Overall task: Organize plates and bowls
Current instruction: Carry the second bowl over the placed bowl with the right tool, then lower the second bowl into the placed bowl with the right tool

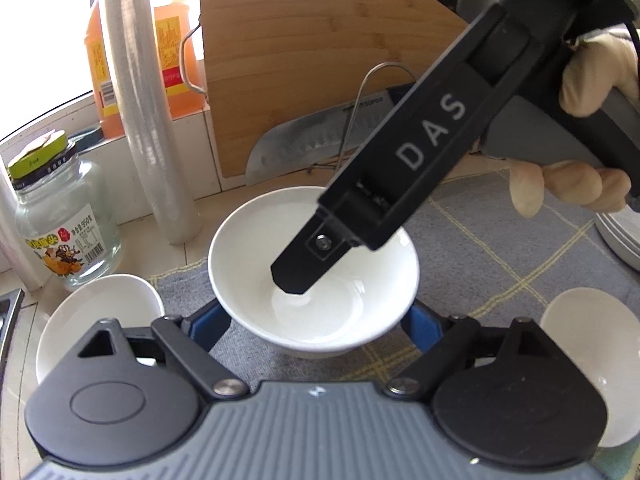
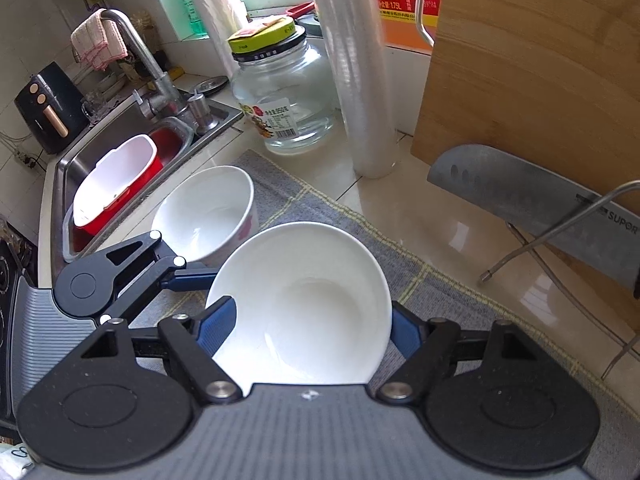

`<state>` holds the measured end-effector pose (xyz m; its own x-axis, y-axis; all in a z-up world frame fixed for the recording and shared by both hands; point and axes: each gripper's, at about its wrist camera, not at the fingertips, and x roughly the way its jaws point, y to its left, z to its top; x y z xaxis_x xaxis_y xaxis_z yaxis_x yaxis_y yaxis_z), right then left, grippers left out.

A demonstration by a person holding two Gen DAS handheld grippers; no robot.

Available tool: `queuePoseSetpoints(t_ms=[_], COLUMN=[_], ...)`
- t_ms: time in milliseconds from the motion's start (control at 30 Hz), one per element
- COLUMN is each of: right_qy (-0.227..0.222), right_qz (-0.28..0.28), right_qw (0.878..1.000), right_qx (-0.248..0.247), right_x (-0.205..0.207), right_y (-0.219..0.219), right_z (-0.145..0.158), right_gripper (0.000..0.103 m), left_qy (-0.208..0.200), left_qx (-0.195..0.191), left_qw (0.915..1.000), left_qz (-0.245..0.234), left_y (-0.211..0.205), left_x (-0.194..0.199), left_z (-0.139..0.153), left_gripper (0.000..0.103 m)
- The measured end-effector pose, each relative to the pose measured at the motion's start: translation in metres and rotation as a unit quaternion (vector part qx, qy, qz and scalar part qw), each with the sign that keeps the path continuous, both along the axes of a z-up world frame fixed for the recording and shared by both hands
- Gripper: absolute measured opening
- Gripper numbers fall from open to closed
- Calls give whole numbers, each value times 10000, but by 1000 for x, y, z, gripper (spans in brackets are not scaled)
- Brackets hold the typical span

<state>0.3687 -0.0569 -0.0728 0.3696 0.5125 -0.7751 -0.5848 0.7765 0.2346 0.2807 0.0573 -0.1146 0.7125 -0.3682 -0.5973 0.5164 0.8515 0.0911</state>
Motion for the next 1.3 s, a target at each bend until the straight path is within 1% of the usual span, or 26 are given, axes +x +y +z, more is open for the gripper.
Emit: queuePoseSetpoints(t_ms=[267,467,567,667,967,1100,1300], right_qy=[4,-63,-33,-40,-88,-72,71], right_qz=[-63,-142,-208,-291,-506,-634,-833], right_qw=[9999,9998,9997,9995,9987,9980,9965], right_qx=[120,116,91,65,61,39,-10], right_x=[-33,-64,-76,-89,-127,-143,-160], right_y=[-9,-20,-26,-32,-53,-63,-77], right_z=[19,32,33,35,39,37,28], right_gripper=[85,85,85,86,86,86,86], left_qy=[51,-12,32,-22,22,59,185], left_qx=[72,47,71,112,106,65,33], left_qw=[9999,9995,9990,9985,9966,9953,9925], left_qz=[-141,-321,-433,-533,-812,-962,-1210], left_y=[-5,-10,-16,-21,-39,-47,-59], left_x=[-26,-50,-60,-72,-98,-109,-122], left_z=[22,35,35,37,38,34,26], left_gripper=[90,91,91,91,91,91,91])
